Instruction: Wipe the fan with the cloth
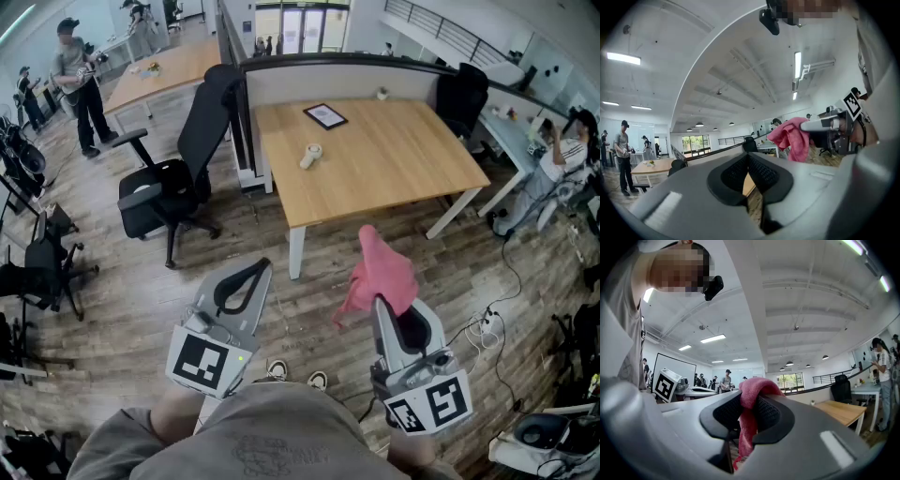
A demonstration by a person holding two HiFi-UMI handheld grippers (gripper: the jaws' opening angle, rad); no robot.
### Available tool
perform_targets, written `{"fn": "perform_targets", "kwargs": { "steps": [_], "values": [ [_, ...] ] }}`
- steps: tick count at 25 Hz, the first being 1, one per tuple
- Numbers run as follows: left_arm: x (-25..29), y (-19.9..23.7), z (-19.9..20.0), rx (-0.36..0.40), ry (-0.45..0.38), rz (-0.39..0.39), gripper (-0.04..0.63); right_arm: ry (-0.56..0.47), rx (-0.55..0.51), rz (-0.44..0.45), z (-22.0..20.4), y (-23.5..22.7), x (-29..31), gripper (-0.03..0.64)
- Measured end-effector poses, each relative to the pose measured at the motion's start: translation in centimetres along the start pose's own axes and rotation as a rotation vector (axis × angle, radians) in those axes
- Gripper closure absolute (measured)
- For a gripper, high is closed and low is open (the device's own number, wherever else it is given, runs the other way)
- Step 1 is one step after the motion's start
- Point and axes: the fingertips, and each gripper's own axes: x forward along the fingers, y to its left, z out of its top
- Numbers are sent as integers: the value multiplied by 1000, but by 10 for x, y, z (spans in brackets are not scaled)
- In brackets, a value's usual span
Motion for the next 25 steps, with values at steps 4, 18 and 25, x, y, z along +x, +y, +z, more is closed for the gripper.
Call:
{"fn": "perform_targets", "kwargs": {
  "steps": [4,18,25],
  "values": [
    [6,-9,-1,1,2,0,594,18,-3,13,-6,-7,-5,545],
    [36,-75,2,6,26,13,594,51,30,29,-24,-69,-52,545],
    [44,-100,5,18,-39,89,357,75,34,36,-38,-96,-76,545]
  ]
}}
